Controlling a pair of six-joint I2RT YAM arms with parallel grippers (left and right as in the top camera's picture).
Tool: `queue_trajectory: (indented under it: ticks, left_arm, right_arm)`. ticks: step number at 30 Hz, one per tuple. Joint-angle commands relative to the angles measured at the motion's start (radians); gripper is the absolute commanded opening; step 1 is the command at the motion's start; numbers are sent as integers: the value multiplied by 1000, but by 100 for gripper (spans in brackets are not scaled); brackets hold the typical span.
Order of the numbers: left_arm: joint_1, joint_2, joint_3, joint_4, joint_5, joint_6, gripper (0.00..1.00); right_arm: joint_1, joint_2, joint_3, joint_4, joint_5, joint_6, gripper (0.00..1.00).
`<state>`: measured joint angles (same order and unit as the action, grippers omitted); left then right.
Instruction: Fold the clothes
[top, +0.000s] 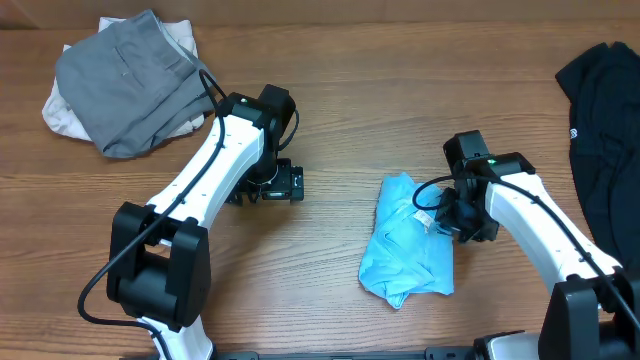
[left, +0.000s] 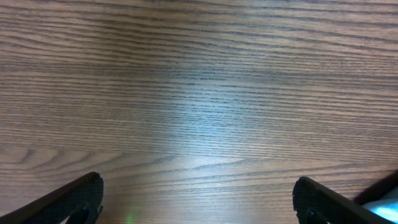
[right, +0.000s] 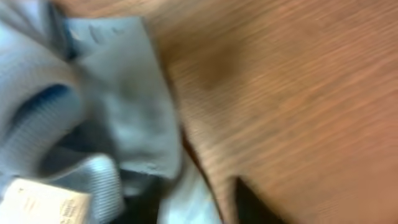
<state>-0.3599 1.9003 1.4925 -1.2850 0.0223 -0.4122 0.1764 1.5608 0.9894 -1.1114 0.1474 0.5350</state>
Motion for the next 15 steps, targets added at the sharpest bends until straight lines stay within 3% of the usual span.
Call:
queue_trajectory:
  ticks: [1,2,4,9,11,15]
  left_arm:
    - [2,-4,-5,3,4,16,100]
    - [2,-4,-5,3,4,16,100]
    - [2,-4,-5,3,4,16,100]
    - [2,-4,-5,3,3,16,100]
    - [2,-4,-5,3,3,16,100]
    - [2,-4,-5,8,4,16,100]
  right_arm:
    - [-4,1,26,-23,42,101,35]
    - [-4,1,26,-27,21,101,28]
    - [-4,-4,31,-27,-50,95,24]
    - [7,-73,67,-41,-211,29,24]
    - [27,-121,82,-48,-251,-20,29]
    - [94,-199,85,-36,-344,-118,49]
